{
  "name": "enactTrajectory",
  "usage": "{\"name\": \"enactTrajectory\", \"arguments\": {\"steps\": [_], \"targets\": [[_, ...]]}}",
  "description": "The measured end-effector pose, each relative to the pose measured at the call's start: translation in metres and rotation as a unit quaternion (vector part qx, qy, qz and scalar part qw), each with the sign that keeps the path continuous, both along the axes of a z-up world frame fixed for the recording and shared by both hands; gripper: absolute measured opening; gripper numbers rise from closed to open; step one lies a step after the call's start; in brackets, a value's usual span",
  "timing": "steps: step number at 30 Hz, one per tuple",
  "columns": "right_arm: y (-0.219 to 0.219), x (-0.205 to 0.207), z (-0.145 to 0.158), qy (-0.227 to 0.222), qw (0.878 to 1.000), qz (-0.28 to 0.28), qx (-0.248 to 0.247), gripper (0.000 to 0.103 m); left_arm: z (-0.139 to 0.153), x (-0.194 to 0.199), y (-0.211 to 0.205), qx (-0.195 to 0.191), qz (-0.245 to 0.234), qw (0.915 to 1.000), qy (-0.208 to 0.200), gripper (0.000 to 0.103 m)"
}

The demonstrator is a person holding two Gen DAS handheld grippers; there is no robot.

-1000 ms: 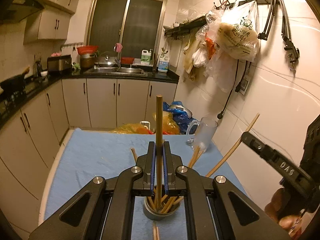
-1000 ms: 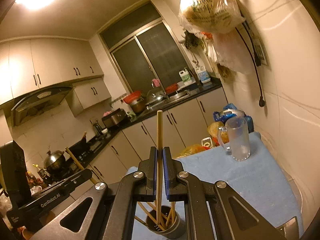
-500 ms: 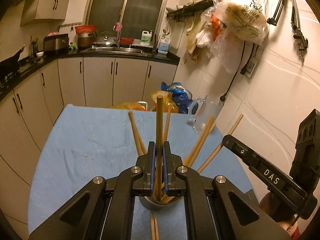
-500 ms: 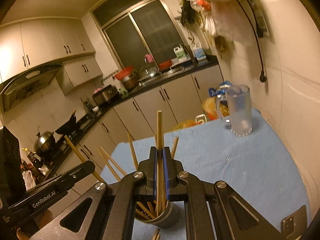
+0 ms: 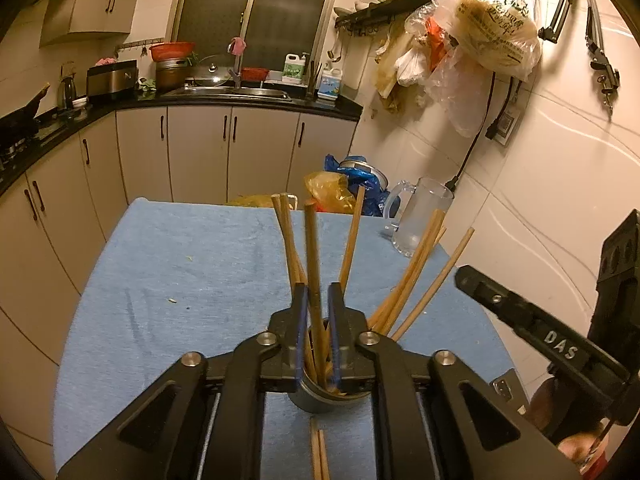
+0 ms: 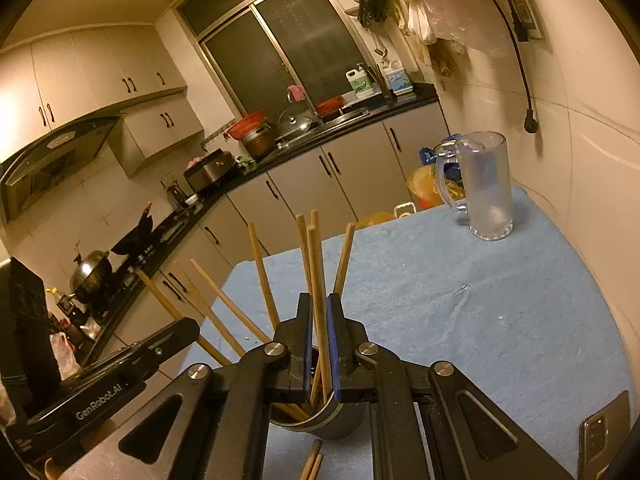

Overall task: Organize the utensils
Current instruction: 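Open both tools and release the chopsticks into the holder cup, then move both open tools down to the last chopsticks on the towel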

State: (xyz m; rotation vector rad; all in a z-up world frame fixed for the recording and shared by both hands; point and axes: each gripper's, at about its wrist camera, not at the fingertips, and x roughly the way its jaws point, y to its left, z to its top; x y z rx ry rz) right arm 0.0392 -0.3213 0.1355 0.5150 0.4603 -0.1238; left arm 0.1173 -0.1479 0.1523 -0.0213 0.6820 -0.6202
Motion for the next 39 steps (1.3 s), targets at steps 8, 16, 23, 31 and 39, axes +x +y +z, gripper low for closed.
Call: {"name": "enactTrajectory", "arguments": {"steps": [8,16,23,31,39], "targets": [[0.006,-0.04,0.003,-0.018,1.0,-0.003,0.008,0.016,0.011,-0.034,0.032,-0.014,0.014,0.9992,-0.036,0.025],[0.037,-0.075,-0.069,0.052,0.998,0.021,0.037,0.016,-0.054,-0.076,0.068,0.002,-0.002,0.9995,0.031,0.026],[0.059,-0.085,-0.125,0.104,0.992,0.041,0.051,0.016,-0.125,-0.082,0.055,0.056,-0.039,0.9884,0.136,0.026],[0.052,-0.097,-0.133,0.107,0.993,0.022,0.041,0.016,-0.147,-0.063,0.016,0.1,-0.056,0.9805,0.16,0.026],[0.043,-0.101,-0.133,0.106,0.993,0.017,0.056,0.017,-0.161,-0.04,-0.007,0.139,-0.04,0.9766,0.16,0.021]]}}
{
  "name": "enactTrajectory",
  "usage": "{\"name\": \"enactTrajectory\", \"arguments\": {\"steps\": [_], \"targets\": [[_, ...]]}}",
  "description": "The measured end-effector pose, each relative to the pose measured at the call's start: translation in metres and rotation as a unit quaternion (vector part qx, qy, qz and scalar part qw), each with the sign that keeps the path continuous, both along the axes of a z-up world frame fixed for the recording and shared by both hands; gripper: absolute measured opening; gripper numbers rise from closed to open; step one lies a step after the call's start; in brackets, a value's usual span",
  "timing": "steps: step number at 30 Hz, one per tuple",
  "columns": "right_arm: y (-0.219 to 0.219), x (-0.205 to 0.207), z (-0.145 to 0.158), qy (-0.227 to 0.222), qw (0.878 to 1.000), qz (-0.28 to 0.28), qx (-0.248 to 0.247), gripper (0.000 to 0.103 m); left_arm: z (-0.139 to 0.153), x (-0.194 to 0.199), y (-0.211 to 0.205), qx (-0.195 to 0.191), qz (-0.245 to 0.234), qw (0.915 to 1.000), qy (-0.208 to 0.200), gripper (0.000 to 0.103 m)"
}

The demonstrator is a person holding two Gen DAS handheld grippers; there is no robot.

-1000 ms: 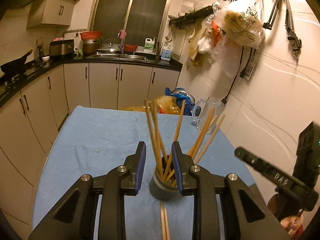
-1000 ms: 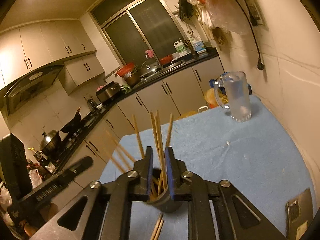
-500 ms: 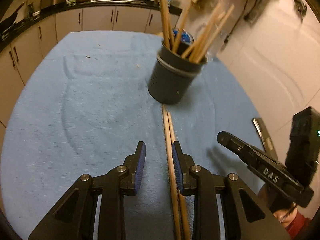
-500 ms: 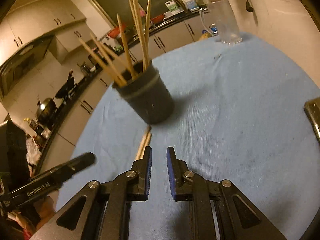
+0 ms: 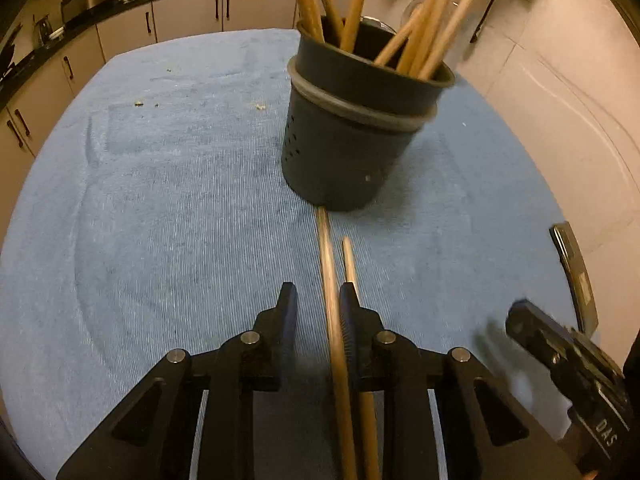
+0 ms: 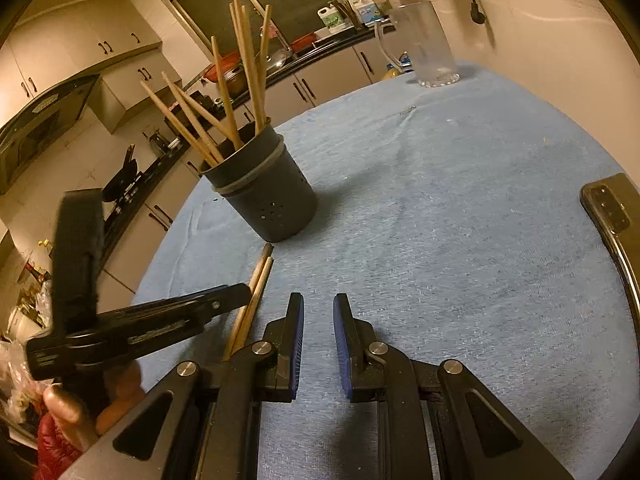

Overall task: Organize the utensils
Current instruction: 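Move both open tools down to the last chopsticks on the towel, then grasp a chopstick with the right tool while the left tool grasps another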

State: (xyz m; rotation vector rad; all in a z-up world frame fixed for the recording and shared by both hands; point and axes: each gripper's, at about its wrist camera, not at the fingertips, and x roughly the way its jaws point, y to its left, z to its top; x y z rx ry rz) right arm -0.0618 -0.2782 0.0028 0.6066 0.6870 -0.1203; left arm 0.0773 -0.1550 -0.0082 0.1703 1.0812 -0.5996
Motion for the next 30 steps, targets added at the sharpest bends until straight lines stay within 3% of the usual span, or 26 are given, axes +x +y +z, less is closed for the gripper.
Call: {"name": "enactTrajectory", "arguments": {"steps": [3,7,19,30], "targets": [[0.0,0.001,0.0,0.002,1.0,0.003,0.004,0.017,-0.002,0.005,-0.004,0.004,0.008,1.0,-0.001,0.02],[0.002,0.006,0.002,0.008,1.0,0.011,0.005,0.017,-0.001,0.006,0.004,0.014,0.027,0.9995,-0.007,0.008],[0.036,0.055,-0.002,0.077,0.993,0.083,0.019,0.017,-0.005,-0.003,0.086,-0.038,0.082,0.9955,0.03,0.007],[0.073,0.111,-0.012,0.173,0.979,0.09,-0.061,0.017,-0.004,-0.008,0.099,-0.045,0.062,0.9963,0.039,0.007]]}}
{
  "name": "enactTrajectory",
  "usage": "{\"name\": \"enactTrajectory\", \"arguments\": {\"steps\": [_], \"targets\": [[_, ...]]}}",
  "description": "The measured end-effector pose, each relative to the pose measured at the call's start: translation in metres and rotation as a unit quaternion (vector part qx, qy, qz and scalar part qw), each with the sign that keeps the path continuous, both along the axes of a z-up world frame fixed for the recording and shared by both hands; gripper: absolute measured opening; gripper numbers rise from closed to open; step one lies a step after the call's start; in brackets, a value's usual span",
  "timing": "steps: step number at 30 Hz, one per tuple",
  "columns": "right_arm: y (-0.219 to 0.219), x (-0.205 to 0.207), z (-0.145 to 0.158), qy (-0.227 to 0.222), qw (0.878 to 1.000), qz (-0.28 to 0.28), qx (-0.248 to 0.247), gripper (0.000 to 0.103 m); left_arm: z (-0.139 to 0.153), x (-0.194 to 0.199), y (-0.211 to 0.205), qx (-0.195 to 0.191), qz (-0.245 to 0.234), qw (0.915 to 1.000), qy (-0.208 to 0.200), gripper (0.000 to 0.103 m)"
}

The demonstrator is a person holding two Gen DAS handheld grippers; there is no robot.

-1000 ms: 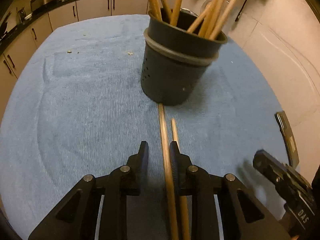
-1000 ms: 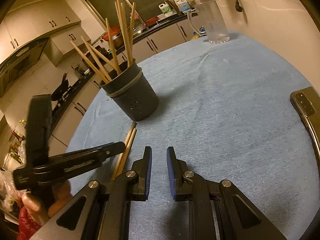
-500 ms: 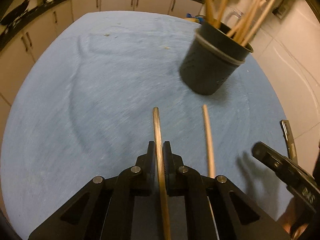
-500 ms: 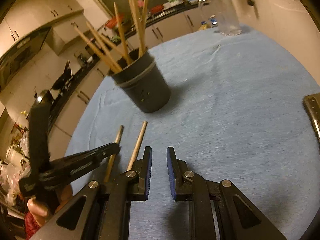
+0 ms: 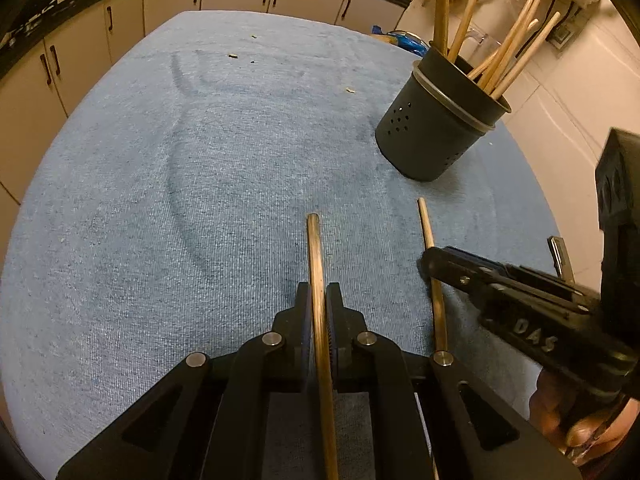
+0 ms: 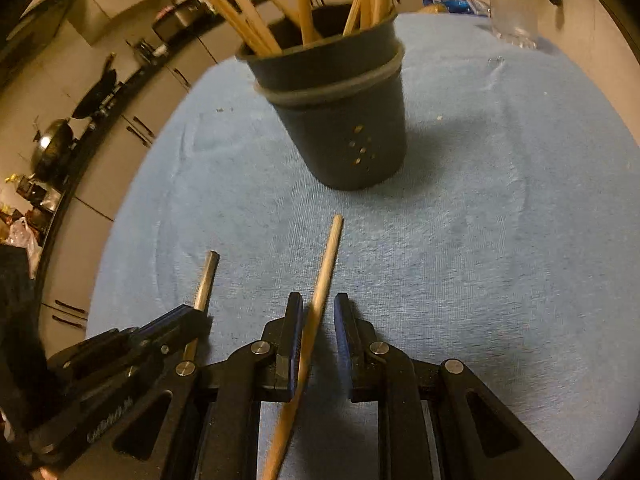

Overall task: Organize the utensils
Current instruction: 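Grasp a chopstick with the right tool while the left tool grasps another, then lift both held chopsticks upright and carry them over the holder cup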

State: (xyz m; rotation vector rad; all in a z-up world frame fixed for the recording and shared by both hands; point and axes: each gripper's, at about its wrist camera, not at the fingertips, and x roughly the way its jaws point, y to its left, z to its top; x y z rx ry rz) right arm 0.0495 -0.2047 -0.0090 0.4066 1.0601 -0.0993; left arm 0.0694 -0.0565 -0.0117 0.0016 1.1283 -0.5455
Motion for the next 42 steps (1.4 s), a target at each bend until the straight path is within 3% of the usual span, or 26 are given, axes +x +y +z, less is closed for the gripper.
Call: {"name": "enactTrajectory", "arguments": {"steps": [4,9,17,21,27,33,42], "targets": [[0.011,0.009,0.001,0.016,0.999,0.017,-0.04,0.009,-0.001,0.001,0.0,-0.004,-0.001,1.0,0.001,0.007],[0.001,0.0,0.006,-0.013,1.0,0.005,0.005,0.007,0.013,-0.008,0.009,-0.018,0.004,0.9997,-0.019,0.006],[-0.004,-0.039,0.053,-0.138,0.99,0.004,0.02,0.007,0.06,-0.026,0.017,-0.039,0.017,0.9941,-0.1,0.006],[-0.002,-0.064,0.08,-0.216,0.976,0.007,0.011,0.007,0.087,-0.042,0.018,-0.043,0.022,0.9873,-0.151,0.006],[0.004,-0.093,0.105,-0.284,0.959,0.009,-0.002,0.007,0.119,-0.059,0.019,-0.048,0.025,0.9785,-0.199,0.006],[0.003,-0.11,0.123,-0.315,0.949,0.002,-0.02,0.007,0.13,-0.061,0.015,-0.049,0.025,0.9755,-0.213,0.006],[0.0,-0.119,0.128,-0.322,0.946,-0.008,-0.019,0.007,0.135,-0.061,0.011,-0.048,0.027,0.9739,-0.22,0.006]]}}
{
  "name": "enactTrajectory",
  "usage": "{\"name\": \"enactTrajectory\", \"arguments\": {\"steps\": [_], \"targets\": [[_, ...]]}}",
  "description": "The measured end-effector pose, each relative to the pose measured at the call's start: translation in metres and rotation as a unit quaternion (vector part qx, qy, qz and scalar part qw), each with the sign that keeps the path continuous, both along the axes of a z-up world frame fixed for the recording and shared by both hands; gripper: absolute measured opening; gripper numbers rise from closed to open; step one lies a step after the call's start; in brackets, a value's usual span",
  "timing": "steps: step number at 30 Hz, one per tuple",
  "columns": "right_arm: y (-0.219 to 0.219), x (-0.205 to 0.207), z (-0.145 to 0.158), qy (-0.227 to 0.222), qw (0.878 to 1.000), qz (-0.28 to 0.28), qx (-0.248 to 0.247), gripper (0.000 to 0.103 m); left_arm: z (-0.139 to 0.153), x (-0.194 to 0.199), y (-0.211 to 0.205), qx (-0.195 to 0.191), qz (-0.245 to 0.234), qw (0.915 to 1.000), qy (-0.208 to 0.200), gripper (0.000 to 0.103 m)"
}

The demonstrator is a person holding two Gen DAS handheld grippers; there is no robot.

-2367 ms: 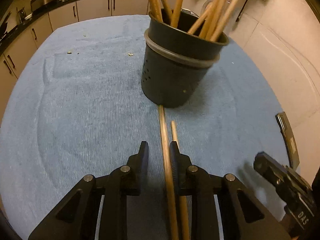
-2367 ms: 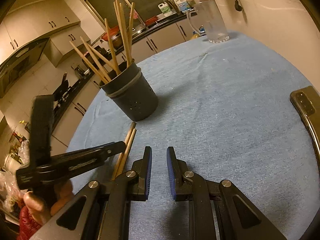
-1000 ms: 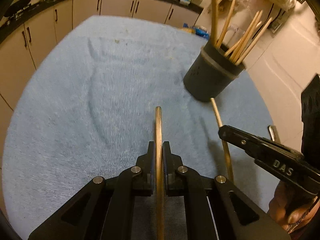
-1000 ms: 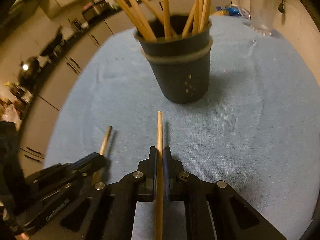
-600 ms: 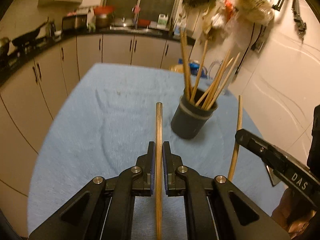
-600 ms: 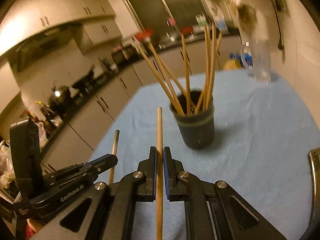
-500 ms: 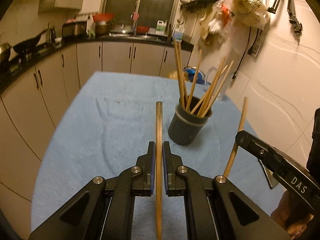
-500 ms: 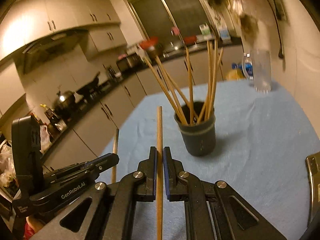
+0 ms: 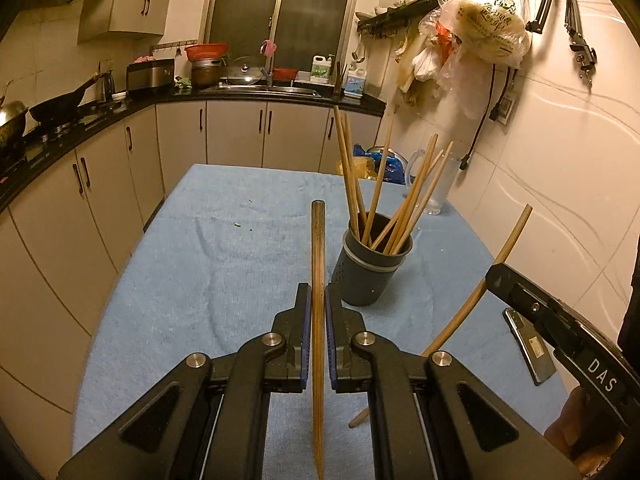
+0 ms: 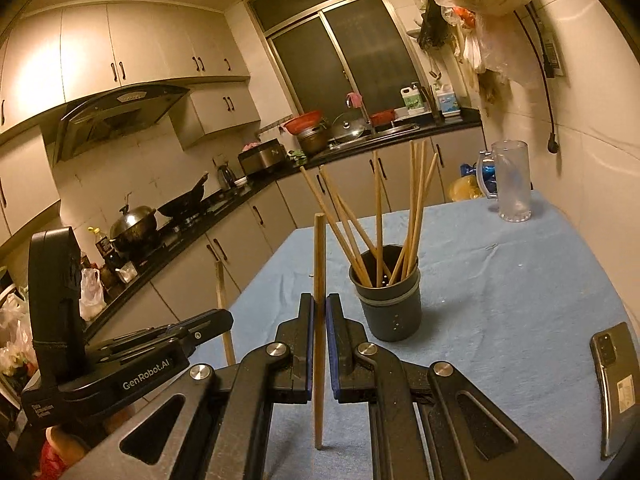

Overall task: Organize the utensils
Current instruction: 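Lift both held chopsticks upright and carry them over the holder cup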

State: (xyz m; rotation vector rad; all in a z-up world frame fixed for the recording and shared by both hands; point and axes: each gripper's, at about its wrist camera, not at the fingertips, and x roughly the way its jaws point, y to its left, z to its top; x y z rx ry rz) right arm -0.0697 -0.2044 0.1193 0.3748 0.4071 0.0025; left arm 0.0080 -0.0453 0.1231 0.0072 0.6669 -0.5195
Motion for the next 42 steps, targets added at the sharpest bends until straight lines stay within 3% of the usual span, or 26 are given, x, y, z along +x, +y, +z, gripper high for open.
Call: {"name": "enactTrajectory", "arguments": {"steps": [42], "targets": [[-0.023,-0.011,0.021,-0.021,0.999,-0.029,0.011,0.007,0.014,0.005,-0.011,0.003,-0.01,0.9998,-0.015,0.006]]}}
